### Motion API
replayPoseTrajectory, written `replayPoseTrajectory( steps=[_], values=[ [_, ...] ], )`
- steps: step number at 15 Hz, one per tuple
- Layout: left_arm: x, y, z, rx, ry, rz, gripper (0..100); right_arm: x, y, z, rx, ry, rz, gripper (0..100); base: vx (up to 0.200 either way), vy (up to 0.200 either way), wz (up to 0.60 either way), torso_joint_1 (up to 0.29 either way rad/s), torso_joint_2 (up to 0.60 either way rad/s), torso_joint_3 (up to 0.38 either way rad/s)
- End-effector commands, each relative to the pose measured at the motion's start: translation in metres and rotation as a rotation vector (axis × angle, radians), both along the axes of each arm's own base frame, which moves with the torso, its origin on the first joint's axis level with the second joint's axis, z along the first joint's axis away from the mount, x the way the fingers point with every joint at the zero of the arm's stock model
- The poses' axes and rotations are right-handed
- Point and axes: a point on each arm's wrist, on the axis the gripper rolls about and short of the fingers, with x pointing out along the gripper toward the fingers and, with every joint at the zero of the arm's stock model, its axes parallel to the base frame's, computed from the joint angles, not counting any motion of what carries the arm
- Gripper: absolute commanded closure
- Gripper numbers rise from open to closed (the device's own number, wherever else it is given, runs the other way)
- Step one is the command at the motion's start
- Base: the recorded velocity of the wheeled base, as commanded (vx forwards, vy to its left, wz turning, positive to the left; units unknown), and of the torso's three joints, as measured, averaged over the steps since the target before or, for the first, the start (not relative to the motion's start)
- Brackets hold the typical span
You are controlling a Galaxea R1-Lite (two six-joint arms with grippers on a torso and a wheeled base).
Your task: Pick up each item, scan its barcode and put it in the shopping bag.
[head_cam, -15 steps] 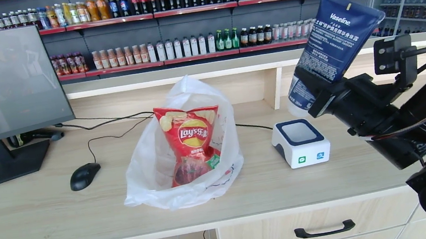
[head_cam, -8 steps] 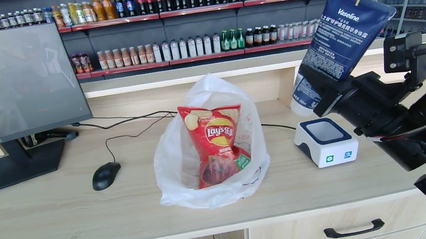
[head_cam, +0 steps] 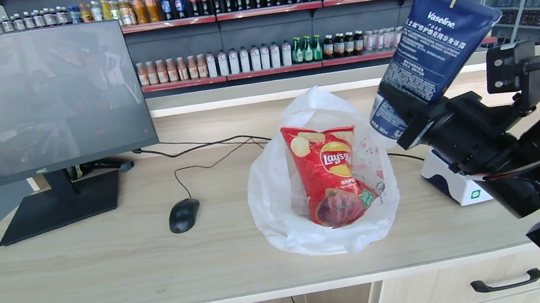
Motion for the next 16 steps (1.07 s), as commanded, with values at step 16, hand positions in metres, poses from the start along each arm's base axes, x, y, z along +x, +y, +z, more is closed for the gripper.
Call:
replayPoseTrajectory(
  steps=[16],
  values=[
    [0.000, 0.000, 0.000, -0.001, 0.000, -0.001, 0, -0.009, 0.033, 0.000, 0.005, -0.006, 0.116, 100, 0.038, 0.000, 0.00, -0.001, 0.00, 0.000]
  ],
)
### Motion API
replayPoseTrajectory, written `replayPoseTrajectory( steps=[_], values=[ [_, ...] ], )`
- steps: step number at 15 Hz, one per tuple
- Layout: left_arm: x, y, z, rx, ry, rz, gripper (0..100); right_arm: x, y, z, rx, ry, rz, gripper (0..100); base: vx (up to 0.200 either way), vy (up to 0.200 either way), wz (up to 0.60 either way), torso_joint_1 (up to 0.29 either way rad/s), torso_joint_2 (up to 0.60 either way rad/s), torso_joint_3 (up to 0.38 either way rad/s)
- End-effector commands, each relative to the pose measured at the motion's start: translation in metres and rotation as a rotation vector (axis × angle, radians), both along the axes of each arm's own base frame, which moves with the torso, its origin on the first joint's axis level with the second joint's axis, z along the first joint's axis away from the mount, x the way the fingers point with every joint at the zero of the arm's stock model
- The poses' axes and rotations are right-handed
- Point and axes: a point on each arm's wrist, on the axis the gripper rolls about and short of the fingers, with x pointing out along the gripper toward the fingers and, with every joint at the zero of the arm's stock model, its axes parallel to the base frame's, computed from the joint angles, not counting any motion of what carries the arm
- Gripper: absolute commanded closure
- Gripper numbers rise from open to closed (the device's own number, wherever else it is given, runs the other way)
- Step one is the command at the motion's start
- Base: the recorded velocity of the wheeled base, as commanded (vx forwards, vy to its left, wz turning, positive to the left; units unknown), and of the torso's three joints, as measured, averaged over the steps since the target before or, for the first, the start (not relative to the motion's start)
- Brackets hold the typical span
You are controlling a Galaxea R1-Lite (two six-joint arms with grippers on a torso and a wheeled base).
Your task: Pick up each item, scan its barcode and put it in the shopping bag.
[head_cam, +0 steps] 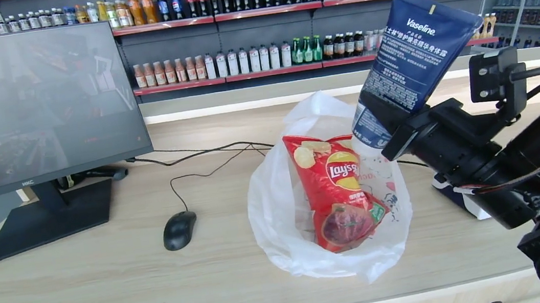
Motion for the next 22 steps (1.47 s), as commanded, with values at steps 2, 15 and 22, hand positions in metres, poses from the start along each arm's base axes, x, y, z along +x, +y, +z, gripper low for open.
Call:
replayPoseTrajectory(
  steps=[2, 15, 22],
  values=[
    [0.000, 0.000, 0.000, -0.001, 0.000, 0.001, 0, -0.002, 0.025, -0.018, -0.032, 0.050, 0.076, 100, 0.000, 0.000, 0.00, 0.000, 0.00, 0.000],
    [0.000, 0.000, 0.000, -0.001, -0.001, -0.001, 0, 0.025, 0.030, -0.074, -0.120, 0.214, 0.041, 100, 0.000, 0.000, 0.00, 0.000, 0.00, 0.000],
    [0.000, 0.000, 0.000, -0.001, 0.000, 0.001, 0, 0.020, 0.020, -0.040, -0.044, 0.125, 0.029, 100, 0.000, 0.000, 0.00, 0.000, 0.00, 0.000]
  ],
)
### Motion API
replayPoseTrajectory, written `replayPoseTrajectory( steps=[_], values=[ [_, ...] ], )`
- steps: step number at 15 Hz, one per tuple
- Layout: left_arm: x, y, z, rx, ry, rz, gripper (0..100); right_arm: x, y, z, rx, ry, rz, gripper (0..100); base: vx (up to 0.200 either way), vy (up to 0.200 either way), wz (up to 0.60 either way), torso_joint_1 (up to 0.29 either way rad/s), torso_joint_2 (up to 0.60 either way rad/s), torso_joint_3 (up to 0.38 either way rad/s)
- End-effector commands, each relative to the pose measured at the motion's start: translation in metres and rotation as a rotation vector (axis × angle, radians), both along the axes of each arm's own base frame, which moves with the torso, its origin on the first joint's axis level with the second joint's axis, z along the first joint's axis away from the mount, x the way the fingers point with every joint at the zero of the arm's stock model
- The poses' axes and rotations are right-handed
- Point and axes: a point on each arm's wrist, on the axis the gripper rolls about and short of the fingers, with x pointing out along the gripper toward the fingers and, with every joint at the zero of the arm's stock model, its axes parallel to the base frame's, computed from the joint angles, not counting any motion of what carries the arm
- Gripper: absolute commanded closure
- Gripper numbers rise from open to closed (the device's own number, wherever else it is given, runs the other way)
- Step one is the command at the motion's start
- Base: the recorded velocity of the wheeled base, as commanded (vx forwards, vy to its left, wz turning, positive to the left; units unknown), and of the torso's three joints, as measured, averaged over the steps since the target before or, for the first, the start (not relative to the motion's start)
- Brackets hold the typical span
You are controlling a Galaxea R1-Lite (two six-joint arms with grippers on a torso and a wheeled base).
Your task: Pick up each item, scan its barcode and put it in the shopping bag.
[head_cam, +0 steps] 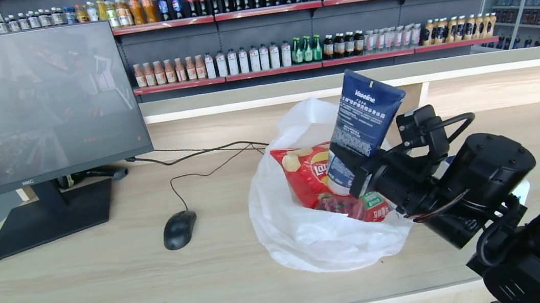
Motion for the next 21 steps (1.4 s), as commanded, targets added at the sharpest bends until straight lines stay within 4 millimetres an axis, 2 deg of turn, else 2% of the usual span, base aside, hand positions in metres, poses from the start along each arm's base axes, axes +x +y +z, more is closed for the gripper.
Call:
replayPoseTrajectory(
  steps=[1, 3, 5, 9, 12, 17, 21],
  values=[
    [0.000, 0.000, 0.000, 0.001, 0.000, -0.001, 0, -0.017, -0.001, 0.023, 0.062, -0.051, 0.033, 100, 0.000, 0.000, 0.00, 0.000, 0.00, 0.000],
    [0.000, 0.000, 0.000, 0.003, 0.000, -0.001, 0, -0.026, -0.005, 0.020, 0.101, -0.002, 0.054, 100, 0.000, 0.000, 0.00, 0.000, 0.00, 0.000],
    [0.000, 0.000, 0.000, 0.003, 0.000, -0.001, 0, -0.026, -0.003, 0.018, 0.163, 0.045, 0.089, 100, 0.000, 0.000, 0.00, 0.000, 0.00, 0.000],
    [0.000, 0.000, 0.001, 0.006, -0.008, 0.000, 0, -0.044, 0.025, 0.009, 0.305, 0.199, 0.247, 100, 0.000, 0.000, 0.00, 0.000, 0.00, 0.000],
    [0.000, 0.000, 0.000, 0.023, -0.003, -0.003, 0, -0.037, 0.031, -0.001, 0.342, 0.260, 0.256, 100, 0.000, 0.000, 0.00, 0.000, 0.00, 0.000],
    [0.000, 0.000, 0.000, 0.059, -0.002, -0.006, 0, -0.034, 0.033, -0.014, 0.326, 0.300, 0.245, 100, 0.000, 0.000, 0.00, 0.000, 0.00, 0.000],
    [0.000, 0.000, 0.000, 0.059, -0.002, -0.006, 0, -0.044, 0.025, -0.039, 0.265, 0.401, 0.221, 100, 0.000, 0.000, 0.00, 0.000, 0.00, 0.000]
  ],
)
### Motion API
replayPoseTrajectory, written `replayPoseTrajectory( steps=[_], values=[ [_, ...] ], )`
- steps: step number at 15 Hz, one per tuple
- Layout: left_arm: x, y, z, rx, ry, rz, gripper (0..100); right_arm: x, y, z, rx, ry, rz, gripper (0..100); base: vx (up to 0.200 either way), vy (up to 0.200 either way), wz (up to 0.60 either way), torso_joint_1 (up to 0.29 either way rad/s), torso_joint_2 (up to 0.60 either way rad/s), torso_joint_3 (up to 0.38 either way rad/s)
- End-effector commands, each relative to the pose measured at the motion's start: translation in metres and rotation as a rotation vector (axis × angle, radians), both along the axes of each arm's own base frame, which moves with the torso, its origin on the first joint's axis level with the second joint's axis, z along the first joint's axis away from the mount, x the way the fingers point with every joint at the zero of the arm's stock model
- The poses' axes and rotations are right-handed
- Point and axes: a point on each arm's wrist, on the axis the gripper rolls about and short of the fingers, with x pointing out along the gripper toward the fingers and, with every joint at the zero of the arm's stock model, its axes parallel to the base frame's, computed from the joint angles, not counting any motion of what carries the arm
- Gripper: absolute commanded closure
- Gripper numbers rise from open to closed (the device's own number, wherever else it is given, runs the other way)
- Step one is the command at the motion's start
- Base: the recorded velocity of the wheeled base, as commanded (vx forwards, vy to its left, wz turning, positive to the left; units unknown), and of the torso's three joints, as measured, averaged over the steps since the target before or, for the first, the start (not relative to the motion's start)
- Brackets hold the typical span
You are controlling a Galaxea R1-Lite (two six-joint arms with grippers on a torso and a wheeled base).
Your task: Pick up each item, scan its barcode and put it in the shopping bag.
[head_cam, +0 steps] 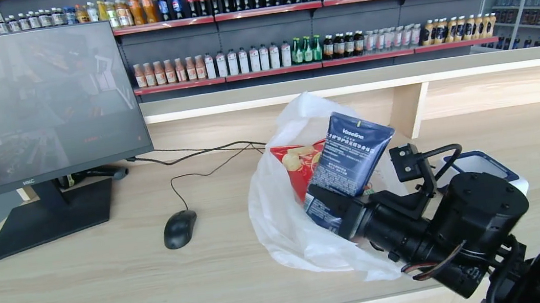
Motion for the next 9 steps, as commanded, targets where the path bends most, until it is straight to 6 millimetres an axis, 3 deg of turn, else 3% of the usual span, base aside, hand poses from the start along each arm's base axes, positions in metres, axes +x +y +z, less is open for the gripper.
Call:
replayPoseTrajectory(
  steps=[1, 9],
  values=[
    [0.0000, 0.0000, 0.0001, 0.000, -0.002, 0.000, 0, -0.0024, -0.0014, -0.0117, -0.029, 0.040, 0.002, 100, 0.000, 0.000, 0.00, 0.000, 0.00, 0.000],
    [0.0000, 0.0000, 0.0006, 0.003, -0.007, 0.000, 0, -0.0004, 0.0033, -0.0216, -0.005, 0.100, 0.011, 100, 0.000, 0.000, 0.00, 0.000, 0.00, 0.000]
  ],
)
